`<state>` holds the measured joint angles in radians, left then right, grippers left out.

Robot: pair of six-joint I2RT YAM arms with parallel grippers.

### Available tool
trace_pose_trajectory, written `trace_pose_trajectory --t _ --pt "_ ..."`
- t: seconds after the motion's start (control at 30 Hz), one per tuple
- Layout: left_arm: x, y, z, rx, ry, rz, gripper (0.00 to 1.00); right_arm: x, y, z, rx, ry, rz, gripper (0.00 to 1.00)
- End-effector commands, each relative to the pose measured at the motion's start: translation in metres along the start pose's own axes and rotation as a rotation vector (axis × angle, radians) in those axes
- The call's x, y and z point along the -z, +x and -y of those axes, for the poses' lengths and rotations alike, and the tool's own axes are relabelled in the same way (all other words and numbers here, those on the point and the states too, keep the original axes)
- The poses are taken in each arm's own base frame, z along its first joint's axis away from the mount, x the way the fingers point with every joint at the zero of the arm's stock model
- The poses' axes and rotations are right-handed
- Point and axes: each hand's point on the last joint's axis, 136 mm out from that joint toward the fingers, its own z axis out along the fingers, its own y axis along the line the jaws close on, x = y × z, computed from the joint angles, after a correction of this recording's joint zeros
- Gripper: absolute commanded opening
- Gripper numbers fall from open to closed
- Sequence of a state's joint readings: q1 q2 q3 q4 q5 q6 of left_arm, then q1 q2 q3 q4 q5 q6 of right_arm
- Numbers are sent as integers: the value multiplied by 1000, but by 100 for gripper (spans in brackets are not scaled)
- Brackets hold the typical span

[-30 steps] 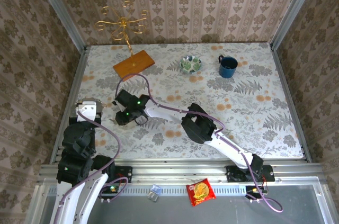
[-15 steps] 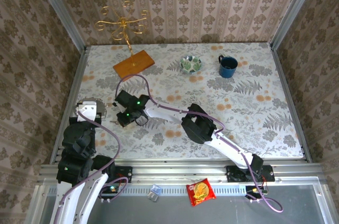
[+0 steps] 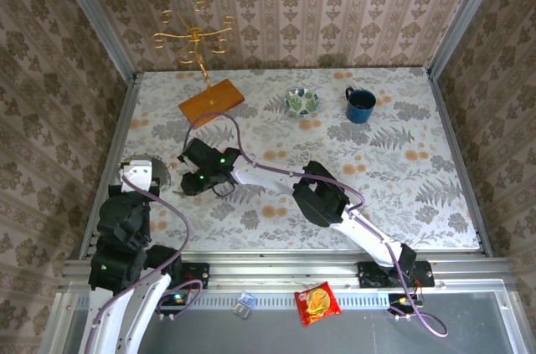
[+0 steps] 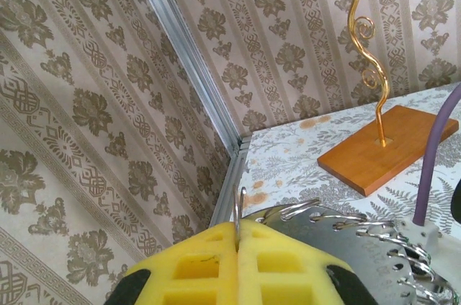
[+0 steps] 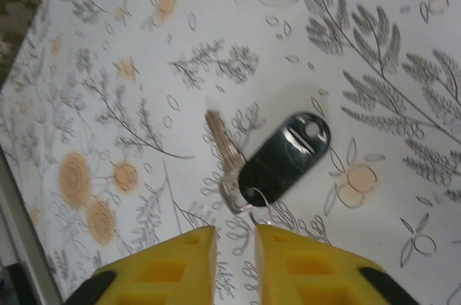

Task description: Put the keys on the keyring

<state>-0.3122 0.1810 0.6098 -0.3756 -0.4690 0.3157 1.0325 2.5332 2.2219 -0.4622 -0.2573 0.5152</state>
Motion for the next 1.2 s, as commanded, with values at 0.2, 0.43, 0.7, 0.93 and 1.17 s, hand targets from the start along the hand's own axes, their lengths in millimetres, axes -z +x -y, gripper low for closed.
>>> trace_pose_trajectory --t 0.2,0.43,0.7,0.93,1.17 --pt "14 -25 -21 18 -51 73 0 -15 -15 3 -32 17 28 29" --pt "14 -25 -22 10 -57 72 0 -13 -2 14 -70 67 -13 29" --pt "13 -25 -21 12 -53 74 0 -17 12 16 -103 71 -57 30" --pt "13 -24 -20 12 -48 70 0 -23 19 20 -127 76 -79 30" --pt "13 -25 -19 12 -44 74 0 -29 24 22 -140 70 -93 29"
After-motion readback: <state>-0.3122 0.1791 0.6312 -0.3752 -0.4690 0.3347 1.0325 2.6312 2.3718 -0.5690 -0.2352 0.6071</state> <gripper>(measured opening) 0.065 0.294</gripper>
